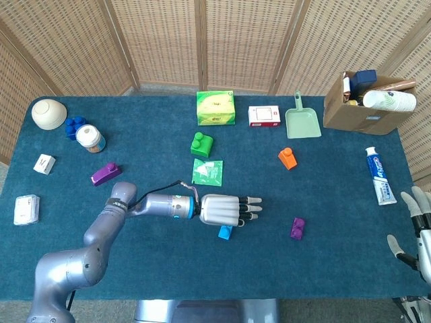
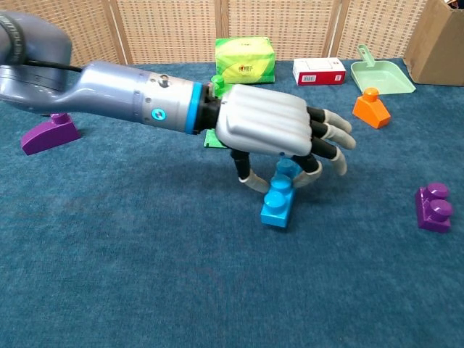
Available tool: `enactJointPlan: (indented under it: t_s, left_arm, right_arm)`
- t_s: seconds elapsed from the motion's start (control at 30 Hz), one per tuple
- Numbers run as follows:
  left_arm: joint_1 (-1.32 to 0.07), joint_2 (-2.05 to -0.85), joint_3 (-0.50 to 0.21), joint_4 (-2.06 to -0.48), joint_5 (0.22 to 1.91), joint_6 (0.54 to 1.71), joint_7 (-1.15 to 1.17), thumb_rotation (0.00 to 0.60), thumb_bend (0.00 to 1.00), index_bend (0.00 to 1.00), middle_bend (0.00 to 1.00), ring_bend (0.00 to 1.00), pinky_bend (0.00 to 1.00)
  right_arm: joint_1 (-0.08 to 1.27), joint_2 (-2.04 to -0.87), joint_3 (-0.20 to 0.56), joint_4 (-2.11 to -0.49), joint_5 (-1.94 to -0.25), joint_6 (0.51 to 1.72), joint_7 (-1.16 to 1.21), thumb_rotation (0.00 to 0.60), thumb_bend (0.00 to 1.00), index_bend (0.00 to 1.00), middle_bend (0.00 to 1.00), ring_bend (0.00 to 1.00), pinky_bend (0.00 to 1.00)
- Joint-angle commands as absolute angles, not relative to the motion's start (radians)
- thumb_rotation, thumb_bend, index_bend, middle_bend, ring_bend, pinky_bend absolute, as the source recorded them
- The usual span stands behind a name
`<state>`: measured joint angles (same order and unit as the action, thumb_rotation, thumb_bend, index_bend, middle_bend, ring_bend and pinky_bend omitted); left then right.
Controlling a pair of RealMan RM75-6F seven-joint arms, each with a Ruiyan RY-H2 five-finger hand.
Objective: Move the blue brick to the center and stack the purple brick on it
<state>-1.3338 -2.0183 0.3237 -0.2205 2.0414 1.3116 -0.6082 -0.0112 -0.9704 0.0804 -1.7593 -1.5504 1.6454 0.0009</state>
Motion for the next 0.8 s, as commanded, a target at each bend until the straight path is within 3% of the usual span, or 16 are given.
enactJointPlan:
  t_s: [0.03,0.3,0.53,0.8]
  left_arm:
    - [-1.347,-2.031,0.329,-0.212,2.04,1.299,-0.609,0.6,0.35,0.56,0.2,0.06,0.0]
    - [-1.374,-2.072,0.336,-0.174,2.026,1.243,-0.594,0.6,0.35,0.51,0.19,0.05,0.0]
    - [-1.381,-2.086,0.327,-0.17,1.996,1.171,-0.59,0.6,0.34,0.15,0.08,0.0,0.0]
    - [-1.382,-2.059,0.31,-0.191,1.962,1.165,-0.574,0.6,0.34,0.02,0.0,0.0,0.0]
  right_arm:
    - [-0.015,-0.97,0.081,-1.756,-1.55,1.65,0.006,0.6,0.28,0.07,0.05,0.02,0.16]
    - [-0.033,-0.966,0.082,-1.754,-1.543,1.67,0.015,0.6,0.28,0.07,0.05,0.01,0.16]
    - [-0.047,-0.962,0.081,-1.759,-1.543,1.684,0.015,0.6,0.28,0.07,0.05,0.0,0.16]
    - [-0.042,-0.956,0.085,-1.76,-1.541,1.672,0.024,0.6,0.28,0.07,0.05,0.0,0.16]
